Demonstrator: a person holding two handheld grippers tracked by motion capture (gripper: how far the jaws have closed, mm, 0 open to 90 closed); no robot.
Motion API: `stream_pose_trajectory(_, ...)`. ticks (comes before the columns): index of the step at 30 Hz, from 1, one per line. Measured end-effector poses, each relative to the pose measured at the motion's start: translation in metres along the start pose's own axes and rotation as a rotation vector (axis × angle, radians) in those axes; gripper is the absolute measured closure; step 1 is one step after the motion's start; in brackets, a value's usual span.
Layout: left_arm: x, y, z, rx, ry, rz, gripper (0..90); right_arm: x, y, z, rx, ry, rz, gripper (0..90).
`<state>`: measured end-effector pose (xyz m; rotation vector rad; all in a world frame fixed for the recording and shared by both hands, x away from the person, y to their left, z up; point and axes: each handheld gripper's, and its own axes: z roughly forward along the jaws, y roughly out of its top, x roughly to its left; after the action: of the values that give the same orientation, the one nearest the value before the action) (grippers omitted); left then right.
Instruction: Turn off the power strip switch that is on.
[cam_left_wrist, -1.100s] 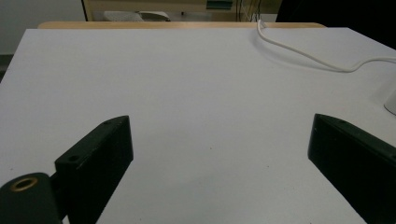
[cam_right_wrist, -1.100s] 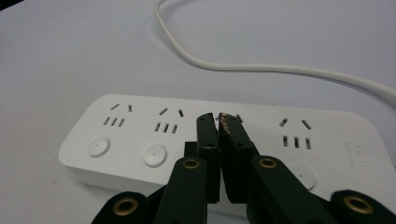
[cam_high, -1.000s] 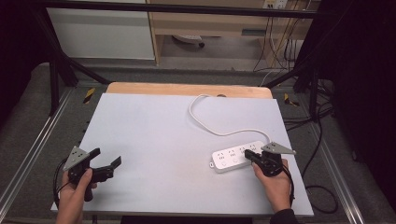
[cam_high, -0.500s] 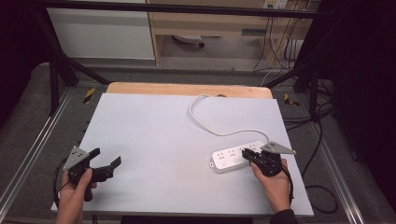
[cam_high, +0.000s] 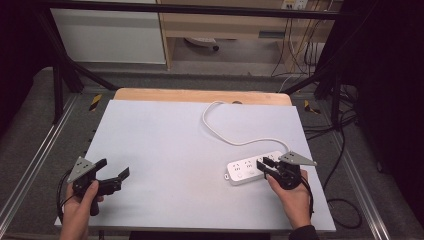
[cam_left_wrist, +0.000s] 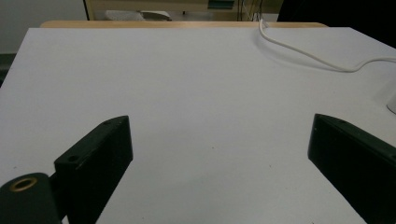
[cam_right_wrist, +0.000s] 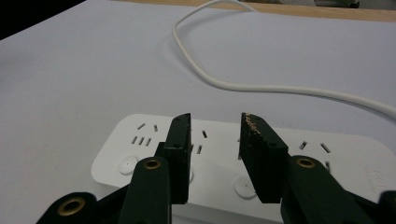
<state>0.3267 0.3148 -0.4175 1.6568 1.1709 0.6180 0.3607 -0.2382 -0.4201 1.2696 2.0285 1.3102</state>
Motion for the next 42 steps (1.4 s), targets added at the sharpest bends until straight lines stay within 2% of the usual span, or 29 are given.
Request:
stream_pose_trajectory(6, 0.0, 0.0, 0.0, 0.0, 0.001, 0.001, 6.2, 0.004, 0.002, -0.001, -0.007, -0.002, -0.018, 59.2)
stream_pose_trajectory(16, 0.001, 0.0, 0.0, 0.003, 0.004, 0.003, 5.8, 0.006, 0.006, -0.002, -0.02, -0.019, 0.006, 39.7)
stream_pose_trajectory(24, 0.001, 0.0, -0.001, 0.005, 0.005, 0.001, 5.8, 0.007, 0.01, -0.004, -0.052, -0.02, 0.01, 28.5)
stream_pose_trajectory(34, 0.001, 0.0, 0.0, 0.005, 0.003, 0.0, 5.9, 0.011, 0.012, -0.004, -0.043, -0.015, 0.003, 12.4)
stream_pose_trajectory(36, 0.001, 0.0, 0.0, 0.005, 0.003, -0.002, 5.9, 0.013, 0.014, -0.005, -0.042, -0.013, 0.017, 12.5)
stream_pose_trajectory(39, 0.001, 0.0, 0.0, 0.005, 0.003, -0.001, 5.9, 0.016, 0.017, -0.006, -0.056, -0.041, 0.006, 10.4)
stream_pose_trajectory(42, 0.001, -0.001, 0.0, 0.005, 0.002, -0.001, 5.9, 0.018, 0.019, -0.007, -0.067, -0.042, 0.003, 6.6)
